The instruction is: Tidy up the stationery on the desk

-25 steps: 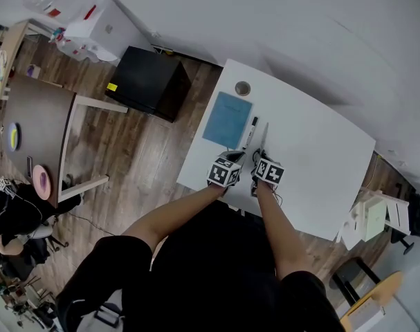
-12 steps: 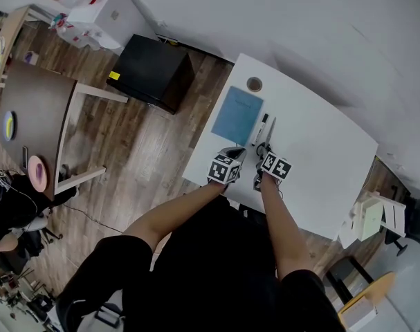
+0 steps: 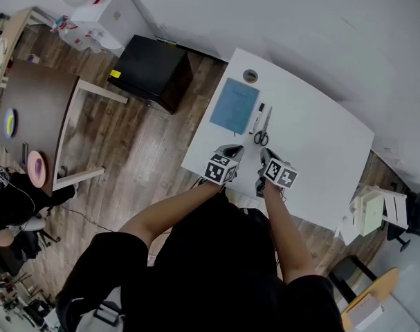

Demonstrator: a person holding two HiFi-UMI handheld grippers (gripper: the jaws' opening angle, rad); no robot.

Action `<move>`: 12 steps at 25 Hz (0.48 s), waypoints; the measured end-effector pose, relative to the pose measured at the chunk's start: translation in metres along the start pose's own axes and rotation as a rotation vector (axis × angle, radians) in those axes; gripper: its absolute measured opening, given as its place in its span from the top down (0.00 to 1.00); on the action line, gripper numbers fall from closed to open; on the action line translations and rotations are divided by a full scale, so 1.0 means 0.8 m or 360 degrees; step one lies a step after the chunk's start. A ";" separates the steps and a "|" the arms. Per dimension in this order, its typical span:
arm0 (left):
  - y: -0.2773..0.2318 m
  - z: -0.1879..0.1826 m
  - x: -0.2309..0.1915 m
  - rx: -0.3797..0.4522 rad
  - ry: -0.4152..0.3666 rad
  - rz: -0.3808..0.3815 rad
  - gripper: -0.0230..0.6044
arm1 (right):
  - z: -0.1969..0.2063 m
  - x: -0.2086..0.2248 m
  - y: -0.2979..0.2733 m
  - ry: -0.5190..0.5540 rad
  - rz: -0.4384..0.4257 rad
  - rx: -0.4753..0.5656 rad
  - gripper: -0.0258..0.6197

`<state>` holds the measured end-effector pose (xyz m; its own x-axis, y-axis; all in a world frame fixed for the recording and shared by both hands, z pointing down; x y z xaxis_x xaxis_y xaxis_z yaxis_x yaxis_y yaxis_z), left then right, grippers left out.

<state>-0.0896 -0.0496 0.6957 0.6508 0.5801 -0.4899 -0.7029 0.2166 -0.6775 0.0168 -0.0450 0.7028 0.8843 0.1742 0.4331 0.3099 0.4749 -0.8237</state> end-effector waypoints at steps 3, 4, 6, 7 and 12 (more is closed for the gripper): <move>0.030 0.005 0.047 0.0093 -0.0133 -0.0014 0.94 | 0.021 -0.014 0.059 0.0099 -0.0081 0.0109 0.89; 0.039 0.009 0.063 0.0114 -0.0175 -0.0023 0.94 | 0.030 -0.017 0.079 0.0129 -0.0104 0.0153 0.90; 0.058 0.020 0.101 0.0155 -0.0265 -0.0046 0.94 | 0.055 -0.021 0.121 0.0183 -0.0149 0.0246 0.91; 0.067 0.029 0.123 0.0178 -0.0305 -0.0065 0.94 | 0.071 -0.022 0.144 0.0211 -0.0171 0.0294 0.91; 0.109 0.094 0.250 0.0348 -0.0342 -0.0202 0.94 | 0.171 0.003 0.274 0.0301 -0.0163 0.0533 0.91</move>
<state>-0.0425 0.1441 0.5800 0.6780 0.6850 -0.2666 -0.6804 0.4475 -0.5804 0.0391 0.1778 0.5737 0.9132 -0.0359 0.4059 0.2965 0.7421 -0.6012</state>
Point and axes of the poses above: the fingertips, and each gripper's own axes: y backward along the fingers, x to its right, z out of its underside, the point moved 1 cm from there along y, backward along the fingers, and after that the axes turned 9 degrees about -x, right-handed, at the moved point
